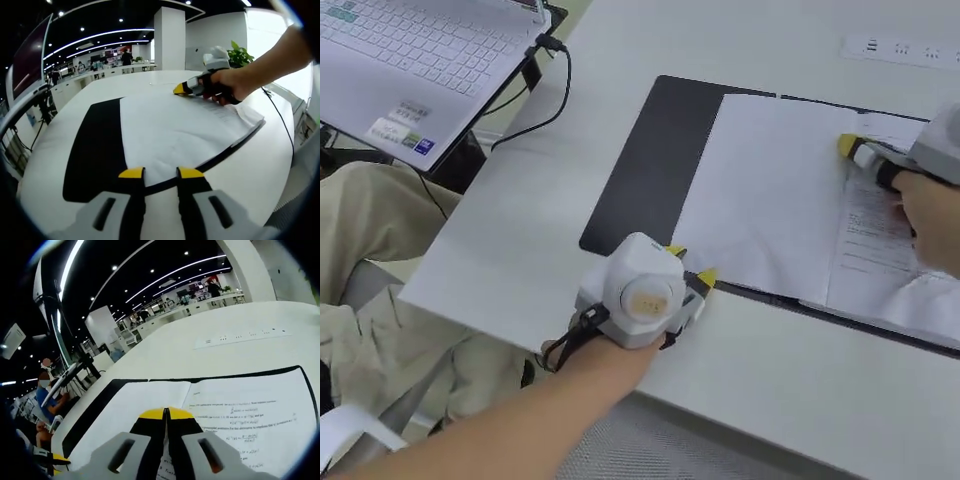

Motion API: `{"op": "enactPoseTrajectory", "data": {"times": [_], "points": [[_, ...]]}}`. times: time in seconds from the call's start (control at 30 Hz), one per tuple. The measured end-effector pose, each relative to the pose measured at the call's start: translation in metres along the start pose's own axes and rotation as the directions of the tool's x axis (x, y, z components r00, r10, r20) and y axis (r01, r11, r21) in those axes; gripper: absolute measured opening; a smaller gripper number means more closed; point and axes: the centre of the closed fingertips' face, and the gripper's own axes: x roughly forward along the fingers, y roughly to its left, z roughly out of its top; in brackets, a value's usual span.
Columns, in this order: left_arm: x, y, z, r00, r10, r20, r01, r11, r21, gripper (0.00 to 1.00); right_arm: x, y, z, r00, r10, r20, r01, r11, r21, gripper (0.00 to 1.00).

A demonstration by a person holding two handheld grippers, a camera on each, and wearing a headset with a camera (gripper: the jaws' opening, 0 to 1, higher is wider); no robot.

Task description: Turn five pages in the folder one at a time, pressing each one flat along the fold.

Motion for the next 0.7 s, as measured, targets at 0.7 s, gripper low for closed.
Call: {"op": "enactPoseTrajectory", "data": {"times": [0.7], "points": [[0.001, 0.001, 0.000, 0.9999, 0.009, 0.010, -0.009, 1.000, -0.019, 0.23, 0.034, -0.031, 0.022, 0.9967, -0.061, 0.054, 0.068, 0.989, -0.131, 0.00]]}}
